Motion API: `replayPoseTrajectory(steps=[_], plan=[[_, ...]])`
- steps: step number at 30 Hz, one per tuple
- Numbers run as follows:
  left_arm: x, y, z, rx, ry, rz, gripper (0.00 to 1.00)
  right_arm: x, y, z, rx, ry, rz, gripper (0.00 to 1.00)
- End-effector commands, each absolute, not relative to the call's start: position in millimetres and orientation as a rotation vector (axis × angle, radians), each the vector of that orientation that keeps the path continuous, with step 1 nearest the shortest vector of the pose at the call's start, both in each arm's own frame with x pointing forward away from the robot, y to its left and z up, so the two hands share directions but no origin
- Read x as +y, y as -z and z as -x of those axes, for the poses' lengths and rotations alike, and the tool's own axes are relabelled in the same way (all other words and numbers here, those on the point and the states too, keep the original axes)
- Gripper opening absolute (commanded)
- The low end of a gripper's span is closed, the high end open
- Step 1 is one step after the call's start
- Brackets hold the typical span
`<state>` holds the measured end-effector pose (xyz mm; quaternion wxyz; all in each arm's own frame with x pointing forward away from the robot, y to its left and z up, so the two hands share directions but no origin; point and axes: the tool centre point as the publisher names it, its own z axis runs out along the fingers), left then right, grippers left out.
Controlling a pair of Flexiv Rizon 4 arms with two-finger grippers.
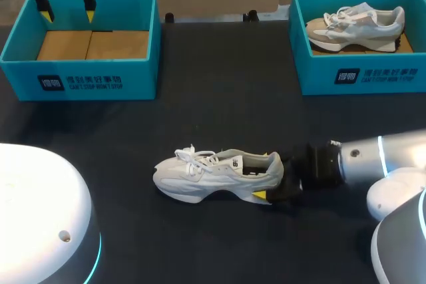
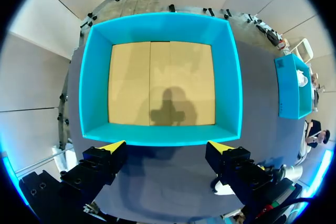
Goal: Take the shoe out of the shoebox, open the shoe tongue, remove and reinsert the insole, then place the shoe into the shoebox
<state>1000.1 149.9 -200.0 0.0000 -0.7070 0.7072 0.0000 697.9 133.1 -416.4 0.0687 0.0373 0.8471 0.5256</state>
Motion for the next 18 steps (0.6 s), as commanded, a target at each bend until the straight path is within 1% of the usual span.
replayPoseTrajectory(steps=[1, 11, 18], plan=[[150, 200, -1000, 2.222, 0.000, 2.221, 1.00, 129, 413, -704, 2.583, -1.573, -0.083, 0.00], [150, 200, -1000, 2.222, 0.000, 2.221, 1.00, 113, 409, -709, 2.640, -1.553, -0.008, 0.00], [150, 200, -1000, 2.222, 0.000, 2.221, 1.00, 109, 418, -713, 2.658, -1.565, 0.017, 0.00]])
